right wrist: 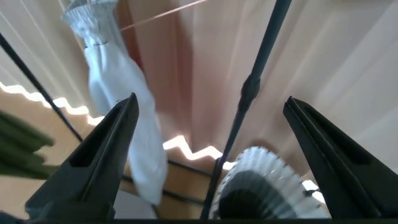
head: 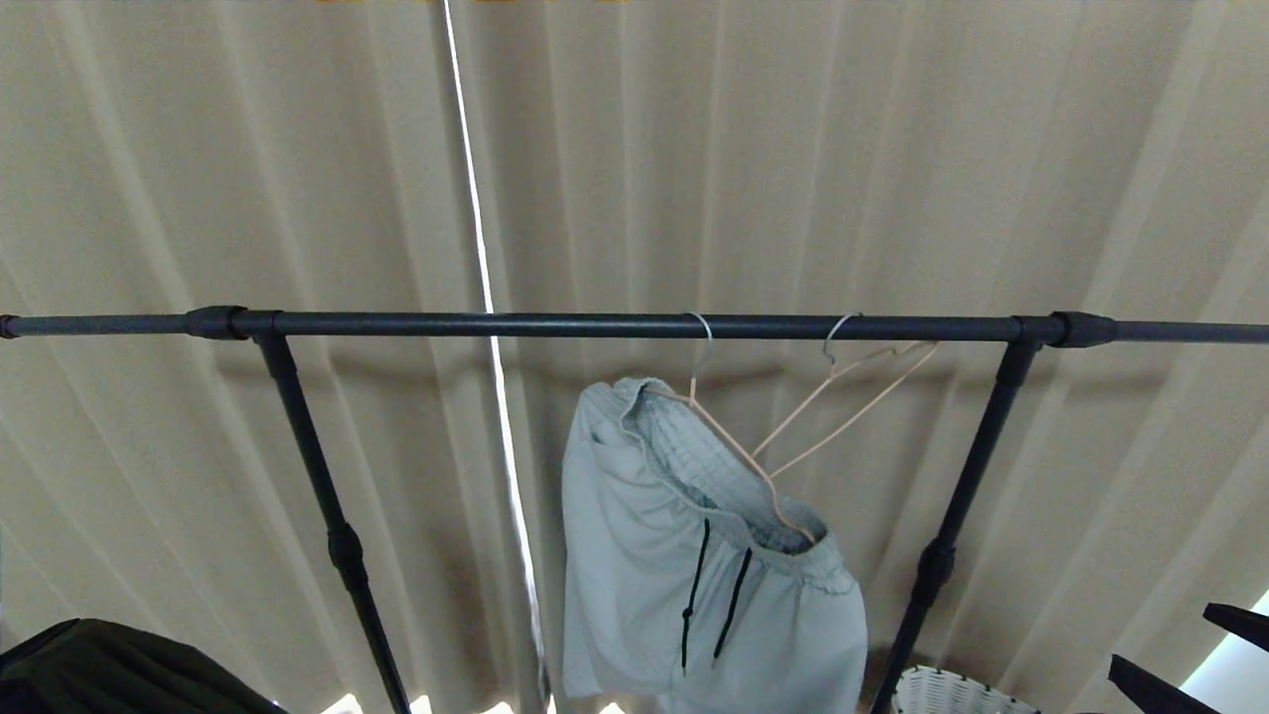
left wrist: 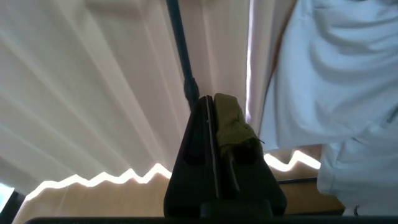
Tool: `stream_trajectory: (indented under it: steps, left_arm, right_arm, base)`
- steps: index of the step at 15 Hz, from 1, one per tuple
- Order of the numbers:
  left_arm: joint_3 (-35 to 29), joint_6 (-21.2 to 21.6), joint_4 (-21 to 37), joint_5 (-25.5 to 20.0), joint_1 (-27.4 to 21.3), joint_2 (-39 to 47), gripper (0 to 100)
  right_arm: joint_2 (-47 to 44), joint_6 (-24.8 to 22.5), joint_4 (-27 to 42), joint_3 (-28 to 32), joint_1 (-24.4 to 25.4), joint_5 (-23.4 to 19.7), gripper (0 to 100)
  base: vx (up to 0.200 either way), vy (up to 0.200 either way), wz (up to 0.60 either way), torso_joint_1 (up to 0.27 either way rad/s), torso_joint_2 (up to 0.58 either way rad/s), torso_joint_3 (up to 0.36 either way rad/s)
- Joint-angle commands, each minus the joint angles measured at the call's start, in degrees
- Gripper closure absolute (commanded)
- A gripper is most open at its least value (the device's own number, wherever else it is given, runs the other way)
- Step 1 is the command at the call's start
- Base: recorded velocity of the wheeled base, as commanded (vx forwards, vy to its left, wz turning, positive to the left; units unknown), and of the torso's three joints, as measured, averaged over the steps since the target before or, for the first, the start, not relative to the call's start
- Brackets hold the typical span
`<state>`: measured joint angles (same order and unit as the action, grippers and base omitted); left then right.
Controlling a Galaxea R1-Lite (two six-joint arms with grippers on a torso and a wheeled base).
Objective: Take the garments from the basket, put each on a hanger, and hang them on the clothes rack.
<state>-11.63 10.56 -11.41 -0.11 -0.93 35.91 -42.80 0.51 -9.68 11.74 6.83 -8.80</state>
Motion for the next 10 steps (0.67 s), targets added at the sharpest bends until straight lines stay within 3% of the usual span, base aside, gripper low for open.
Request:
stream_trajectory:
  steps: [1,4,7,9,10]
  left_arm:
    - [0.4,0.1,0.0,0.0,-1.5,-1.1,100]
    - [1.0,-0.1,0.1,-0.1,-2.1,-1.6,100]
    - [5.0,-1.8,0.2,0.0,-4.6,-5.9,100]
    - [5.6,-2.3,0.2,0.2,-5.1,-8.8,100]
    - [5.7,-2.6,0.1,0.2,-5.1,-9.0,100]
  right_arm:
    - [-8.4,1.7,-0.3,3.6,-0.7,0.2,0]
    - [-17.1,0.6,-0.6,9.4,-2.2,1.6,0]
    - [-24.0,-4.6,-2.6,10.6,-1.3,7.7,0]
    - [-25.8,-5.2,-7.3,9.0,6.8,9.9,0]
    - [-29.3,-5.2,-9.5,9.7,8.3,13.1,0]
  base:
    - [0.000,0.000,0.00,0.000,0.00,0.000]
    - [0.000,0.000,0.00,0.000,0.00,0.000]
    - [0.000,0.000,0.00,0.000,0.00,0.000]
    - [0.000,0.000,0.00,0.000,0.00,0.000]
    - [0.000,0.000,0.00,0.000,0.00,0.000]
